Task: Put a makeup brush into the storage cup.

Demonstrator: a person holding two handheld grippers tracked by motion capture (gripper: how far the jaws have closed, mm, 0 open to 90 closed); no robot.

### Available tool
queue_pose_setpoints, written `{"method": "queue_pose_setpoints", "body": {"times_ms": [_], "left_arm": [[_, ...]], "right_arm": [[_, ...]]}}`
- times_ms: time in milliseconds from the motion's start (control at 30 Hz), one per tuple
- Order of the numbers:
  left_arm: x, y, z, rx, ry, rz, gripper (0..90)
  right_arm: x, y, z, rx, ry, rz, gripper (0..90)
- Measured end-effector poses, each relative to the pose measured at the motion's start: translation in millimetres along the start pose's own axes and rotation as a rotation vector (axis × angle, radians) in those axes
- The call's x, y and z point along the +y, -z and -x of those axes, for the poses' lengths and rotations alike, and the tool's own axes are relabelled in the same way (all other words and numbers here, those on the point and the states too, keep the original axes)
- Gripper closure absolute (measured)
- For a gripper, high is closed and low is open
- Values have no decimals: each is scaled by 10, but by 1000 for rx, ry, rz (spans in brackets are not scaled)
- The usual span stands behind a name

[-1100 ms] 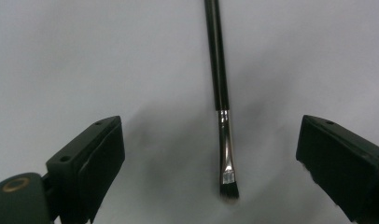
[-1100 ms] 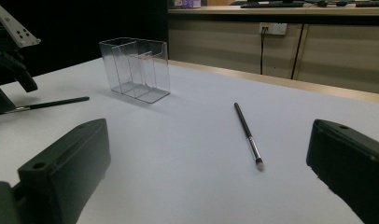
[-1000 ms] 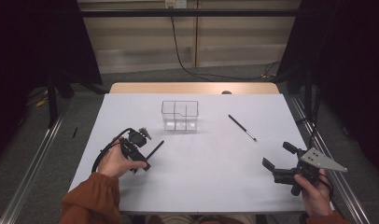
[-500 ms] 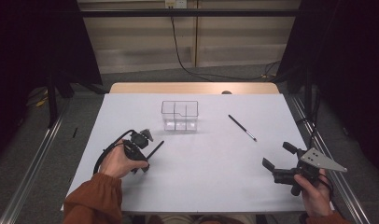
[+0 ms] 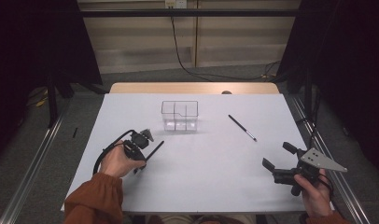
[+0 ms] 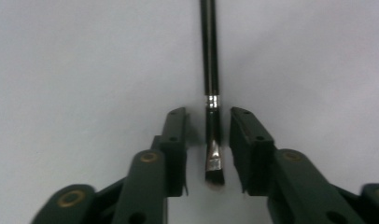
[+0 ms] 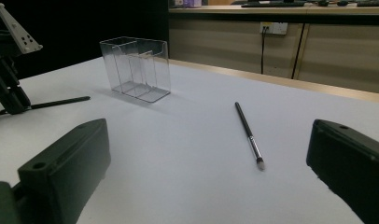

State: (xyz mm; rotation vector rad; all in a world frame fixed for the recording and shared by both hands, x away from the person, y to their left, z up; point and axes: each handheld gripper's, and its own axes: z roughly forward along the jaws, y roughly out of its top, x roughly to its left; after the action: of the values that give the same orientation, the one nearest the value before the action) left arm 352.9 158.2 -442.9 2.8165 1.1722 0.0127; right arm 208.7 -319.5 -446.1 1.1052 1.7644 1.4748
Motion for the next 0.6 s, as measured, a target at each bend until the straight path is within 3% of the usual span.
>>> {"method": "queue_pose_setpoints", "body": {"times_ms": [133, 267, 600], "left_arm": [[4, -4, -9, -4, 1, -1, 737], [2, -4, -12, -1, 1, 0, 828], [-20, 8, -37, -19, 0, 17, 839]], "right_arm": [[0, 1, 1, 1, 1, 1, 0], [-2, 2, 1, 1, -1, 1, 0], [-1, 1, 2, 1, -2, 1, 0]]}}
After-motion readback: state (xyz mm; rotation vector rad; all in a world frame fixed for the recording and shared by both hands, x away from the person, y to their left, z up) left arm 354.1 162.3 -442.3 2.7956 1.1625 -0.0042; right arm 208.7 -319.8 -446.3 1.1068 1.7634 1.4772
